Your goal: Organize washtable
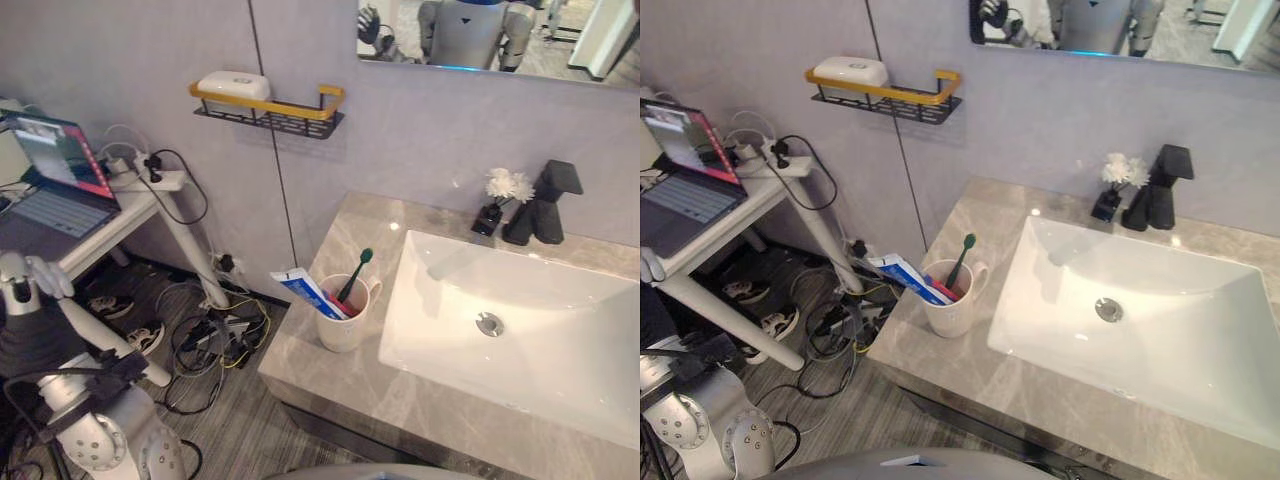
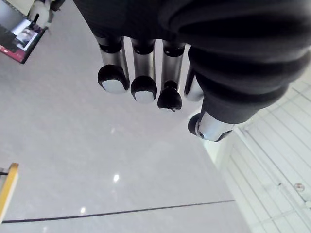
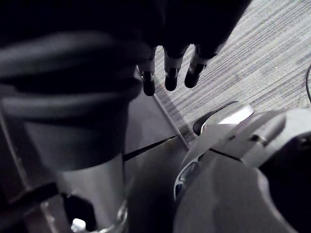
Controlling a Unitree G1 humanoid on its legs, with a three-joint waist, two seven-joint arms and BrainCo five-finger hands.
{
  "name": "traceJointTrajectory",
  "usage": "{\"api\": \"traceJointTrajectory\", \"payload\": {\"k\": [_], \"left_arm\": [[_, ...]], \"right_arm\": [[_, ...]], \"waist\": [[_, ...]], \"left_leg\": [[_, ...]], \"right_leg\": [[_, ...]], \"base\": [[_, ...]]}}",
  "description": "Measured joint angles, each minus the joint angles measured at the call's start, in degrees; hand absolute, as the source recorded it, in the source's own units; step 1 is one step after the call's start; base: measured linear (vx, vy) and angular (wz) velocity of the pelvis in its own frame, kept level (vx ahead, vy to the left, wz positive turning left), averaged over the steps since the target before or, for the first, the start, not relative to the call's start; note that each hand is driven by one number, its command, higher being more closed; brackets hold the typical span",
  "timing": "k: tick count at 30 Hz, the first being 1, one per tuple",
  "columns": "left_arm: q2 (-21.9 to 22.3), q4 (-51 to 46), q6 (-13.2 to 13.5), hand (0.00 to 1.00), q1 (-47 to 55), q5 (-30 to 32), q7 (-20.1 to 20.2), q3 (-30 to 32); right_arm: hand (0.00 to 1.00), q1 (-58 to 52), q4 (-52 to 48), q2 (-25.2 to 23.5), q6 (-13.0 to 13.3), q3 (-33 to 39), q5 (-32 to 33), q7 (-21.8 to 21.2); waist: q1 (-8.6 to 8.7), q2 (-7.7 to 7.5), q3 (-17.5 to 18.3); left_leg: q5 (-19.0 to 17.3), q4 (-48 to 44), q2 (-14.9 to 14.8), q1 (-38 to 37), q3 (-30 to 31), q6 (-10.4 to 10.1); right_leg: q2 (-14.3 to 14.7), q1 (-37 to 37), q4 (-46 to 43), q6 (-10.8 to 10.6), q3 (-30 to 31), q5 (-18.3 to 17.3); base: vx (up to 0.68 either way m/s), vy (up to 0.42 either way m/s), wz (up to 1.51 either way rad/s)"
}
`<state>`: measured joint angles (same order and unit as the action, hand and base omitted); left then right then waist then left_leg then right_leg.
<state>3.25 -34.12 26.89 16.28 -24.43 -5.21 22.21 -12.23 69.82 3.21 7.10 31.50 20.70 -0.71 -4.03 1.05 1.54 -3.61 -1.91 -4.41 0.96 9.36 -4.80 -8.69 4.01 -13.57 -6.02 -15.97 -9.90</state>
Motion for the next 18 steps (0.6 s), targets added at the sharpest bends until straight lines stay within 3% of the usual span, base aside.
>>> {"api": "traceJointTrajectory", "payload": {"k": [3, 5, 9, 15, 18], "left_arm": [[-0.03, -0.04, -0.37, 1.0, 1.13, -0.09, 0.77, -1.57], [-0.09, -0.72, -1.18, 1.0, 2.92, -2.68, 2.81, -5.75], [-1.61, -2.64, -4.48, 1.0, 6.47, -9.01, 9.69, -14.89], [-2.32, -2.04, -7.6, 1.0, 8.84, -15.72, 14.13, -20.89], [-5.01, -0.12, -9.65, 1.0, 8.88, -17.44, 16.48, -25.51]], "right_arm": [[0.0, -0.01, 0.09, 0.0, -0.06, 0.0, -0.03, -0.5], [0.0, -0.02, 0.1, 0.0, -0.07, 0.0, -0.88, -0.56], [0.0, 0.0, 0.25, 0.23, -0.17, -1.71, -2.26, -0.44], [0.0, 0.0, 0.62, 1.0, -0.21, -4.44, -2.28, 0.2], [0.0, 0.02, 1.95, 1.34, -0.23, -5.2, -2.39, 0.2]], "waist": [[-0.11, 0.01, 0.01], [-0.19, 0.0, -0.01], [0.03, 0.17, 0.0], [-0.03, 0.21, 0.02], [0.4, 0.28, -0.03]], "left_leg": [[0.02, -0.12, 0.1, 0.44, 0.6, -0.01], [0.03, -0.24, 0.25, 0.77, 1.12, -0.02], [0.36, -0.54, 0.75, 2.34, 3.66, -0.07], [0.43, -0.67, 0.81, 2.62, 3.88, -0.13], [0.75, -0.76, 0.87, 2.69, 5.26, -0.32]], "right_leg": [[-0.1, -0.04, 0.04, -0.02, -0.56, -0.03], [-0.24, -0.15, 0.04, 0.01, -1.16, -0.1], [-0.8, -0.22, 0.03, -0.23, -3.59, -0.78], [-0.79, -0.4, 0.17, 0.2, -4.07, -0.55], [-0.76, -1.35, 0.62, 0.28, -5.55, -0.59]], "base": [[0.02, -0.005, 0.13], [0.01, -0.008, 0.15], [0.01, -0.009, 0.31], [0.02, -0.012, 0.06], [-0.01, -0.013, 0.21]]}}
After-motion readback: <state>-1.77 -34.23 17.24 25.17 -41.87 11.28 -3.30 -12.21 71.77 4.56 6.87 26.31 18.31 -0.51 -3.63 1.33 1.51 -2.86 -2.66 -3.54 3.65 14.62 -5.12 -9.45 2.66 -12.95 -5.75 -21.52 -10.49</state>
